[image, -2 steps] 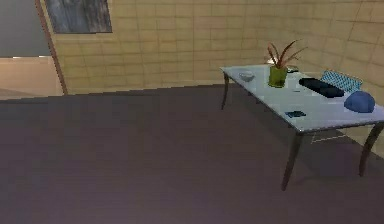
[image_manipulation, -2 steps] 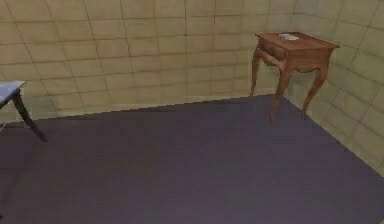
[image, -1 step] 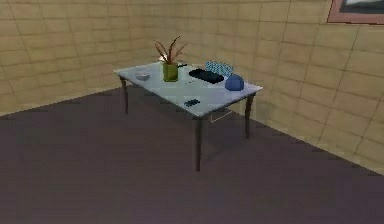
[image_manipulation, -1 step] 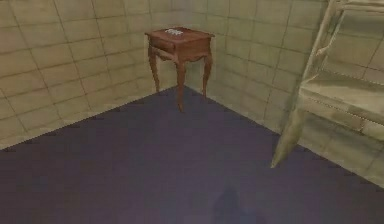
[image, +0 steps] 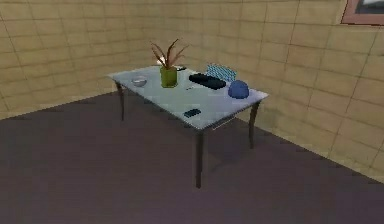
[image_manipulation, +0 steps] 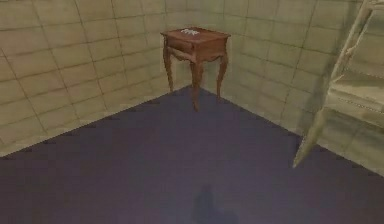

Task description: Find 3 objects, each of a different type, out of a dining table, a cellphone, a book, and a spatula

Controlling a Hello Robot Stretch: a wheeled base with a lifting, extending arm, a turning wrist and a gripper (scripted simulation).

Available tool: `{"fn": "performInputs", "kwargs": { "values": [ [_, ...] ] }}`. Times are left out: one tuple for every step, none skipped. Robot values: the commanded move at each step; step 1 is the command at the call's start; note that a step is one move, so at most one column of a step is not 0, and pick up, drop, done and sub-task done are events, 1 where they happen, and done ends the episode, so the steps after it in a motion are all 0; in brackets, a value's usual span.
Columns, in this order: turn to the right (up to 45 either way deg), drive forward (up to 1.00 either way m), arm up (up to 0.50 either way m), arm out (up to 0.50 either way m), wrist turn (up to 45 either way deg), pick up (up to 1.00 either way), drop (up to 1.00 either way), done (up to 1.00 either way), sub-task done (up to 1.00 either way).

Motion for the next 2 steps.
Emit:
{"fn": "performInputs", "kwargs": {
  "values": [
    [9.0,0.0,0.0,0.0,0.0,0.0,0.0,0.0,0.0],
    [0.0,0.4,0.0,0.0,0.0,0.0,0.0,0.0,0.0]
  ]
}}
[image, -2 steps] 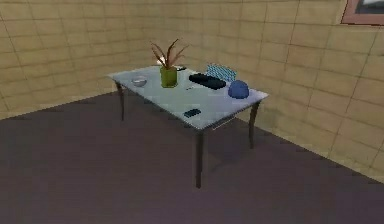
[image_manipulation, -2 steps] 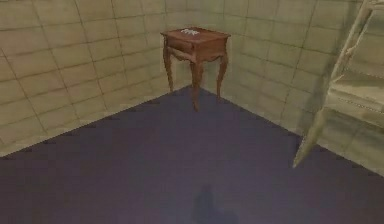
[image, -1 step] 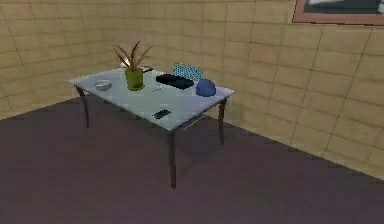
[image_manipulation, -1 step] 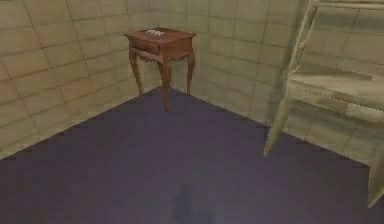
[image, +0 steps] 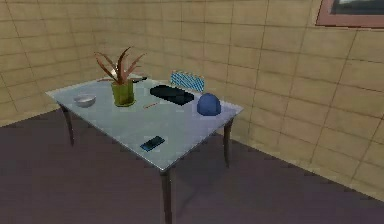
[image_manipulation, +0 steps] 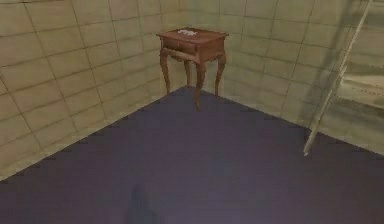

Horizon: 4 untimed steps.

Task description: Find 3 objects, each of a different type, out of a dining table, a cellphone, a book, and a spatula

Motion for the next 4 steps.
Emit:
{"fn": "performInputs", "kwargs": {
  "values": [
    [-15.0,0.0,0.0,0.0,0.0,0.0,0.0,0.0,0.0],
    [0.0,0.0,0.0,0.0,0.0,0.0,0.0,0.0,1.0],
    [9.0,0.0,0.0,0.0,0.0,0.0,0.0,0.0,0.0],
    [0.0,0.2,0.0,0.0,0.0,0.0,0.0,0.0,0.0]
  ]
}}
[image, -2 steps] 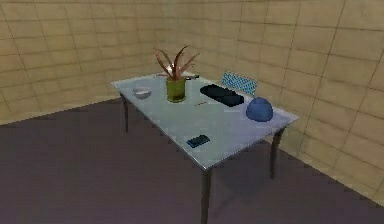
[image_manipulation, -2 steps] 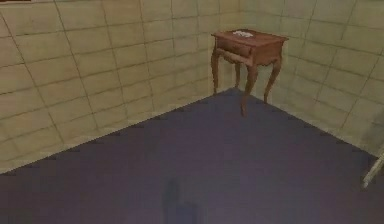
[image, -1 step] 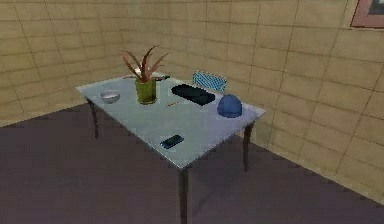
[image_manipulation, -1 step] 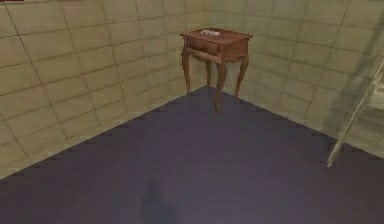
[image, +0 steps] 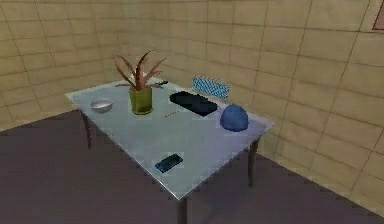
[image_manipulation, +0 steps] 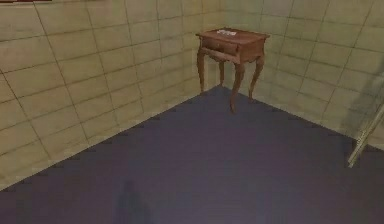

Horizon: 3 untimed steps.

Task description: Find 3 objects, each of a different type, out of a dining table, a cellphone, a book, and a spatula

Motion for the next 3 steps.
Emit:
{"fn": "performInputs", "kwargs": {
  "values": [
    [0.0,0.0,0.0,0.0,0.0,0.0,0.0,0.0,1.0],
    [-45.0,0.0,0.0,0.0,0.0,0.0,0.0,0.0,0.0],
    [-45.0,0.0,0.0,0.0,0.0,0.0,0.0,0.0,0.0]
  ]
}}
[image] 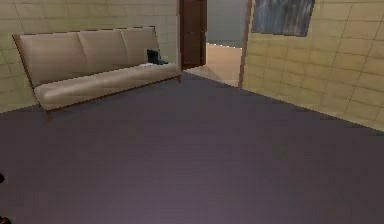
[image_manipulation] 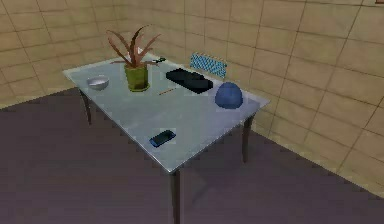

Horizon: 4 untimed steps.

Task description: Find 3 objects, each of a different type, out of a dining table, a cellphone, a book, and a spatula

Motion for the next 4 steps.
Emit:
{"fn": "performInputs", "kwargs": {
  "values": [
    [-12.0,0.0,0.0,0.0,0.0,0.0,0.0,0.0,0.0],
    [0.0,1.0,0.0,0.0,0.0,0.0,0.0,0.0,0.0],
    [0.0,1.0,0.0,0.0,0.0,0.0,0.0,0.0,0.0],
    [-3.0,0.0,0.0,0.0,0.0,0.0,0.0,0.0,0.0]
  ]
}}
